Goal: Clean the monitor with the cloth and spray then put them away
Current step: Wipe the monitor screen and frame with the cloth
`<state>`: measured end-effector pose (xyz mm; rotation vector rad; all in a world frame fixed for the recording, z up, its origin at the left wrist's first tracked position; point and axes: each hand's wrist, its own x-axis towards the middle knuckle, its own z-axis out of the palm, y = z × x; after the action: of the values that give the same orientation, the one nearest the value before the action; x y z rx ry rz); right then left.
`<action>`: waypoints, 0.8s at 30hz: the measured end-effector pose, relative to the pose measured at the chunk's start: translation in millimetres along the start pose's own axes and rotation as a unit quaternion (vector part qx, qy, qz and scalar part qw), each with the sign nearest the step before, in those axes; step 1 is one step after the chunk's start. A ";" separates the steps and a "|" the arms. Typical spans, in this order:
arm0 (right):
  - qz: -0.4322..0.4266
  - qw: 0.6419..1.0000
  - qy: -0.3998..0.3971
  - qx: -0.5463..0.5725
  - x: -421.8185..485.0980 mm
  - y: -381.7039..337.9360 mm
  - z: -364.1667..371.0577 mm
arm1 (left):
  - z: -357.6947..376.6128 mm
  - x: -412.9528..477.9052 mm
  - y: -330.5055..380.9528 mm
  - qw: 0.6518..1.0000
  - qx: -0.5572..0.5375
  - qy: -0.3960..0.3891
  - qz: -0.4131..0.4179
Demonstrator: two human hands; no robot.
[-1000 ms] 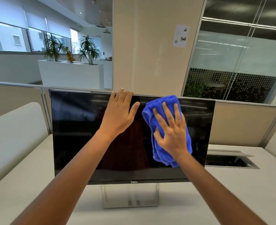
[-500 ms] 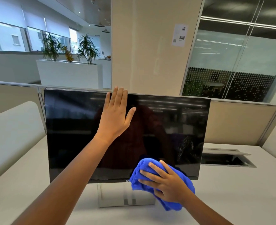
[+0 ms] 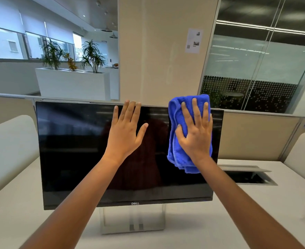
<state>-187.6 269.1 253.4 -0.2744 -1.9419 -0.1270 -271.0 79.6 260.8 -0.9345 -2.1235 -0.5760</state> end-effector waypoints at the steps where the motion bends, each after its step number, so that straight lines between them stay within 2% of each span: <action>1: -0.008 1.000 0.003 -0.005 -9.8 -4.5 3.9 | 0.6 -0.1 0.0 1.000 -0.002 0.003 0.000; 4: -0.072 0.997 -0.010 -0.015 -47.2 -10.2 15.7 | 2.3 0.3 1.0 1.000 -0.007 0.013 -0.002; 8: -0.194 0.977 -0.082 -0.024 -118.4 -8.0 25.8 | 4.1 0.5 3.6 1.000 -0.015 0.022 -0.015; 13: -0.356 0.908 -0.200 -0.093 -193.5 19.5 20.5 | 1.4 -1.7 4.7 1.000 -0.010 0.022 -0.016; 17: -0.427 0.872 -0.215 -0.106 -183.5 39.2 12.4 | -0.9 0.0 9.1 1.000 0.006 0.002 -0.010; 19: -0.428 0.877 -0.192 -0.102 -159.5 45.3 7.4 | -0.9 2.4 14.5 1.000 0.012 -0.006 0.000; 24: -0.312 0.941 -0.102 -0.076 -71.8 60.7 -8.9 | 5.5 9.4 31.6 0.999 0.013 -0.021 0.025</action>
<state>-138.8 316.4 187.9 0.2506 -2.1700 -0.6906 -253.6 107.3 267.8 -0.9898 -2.1337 -0.5080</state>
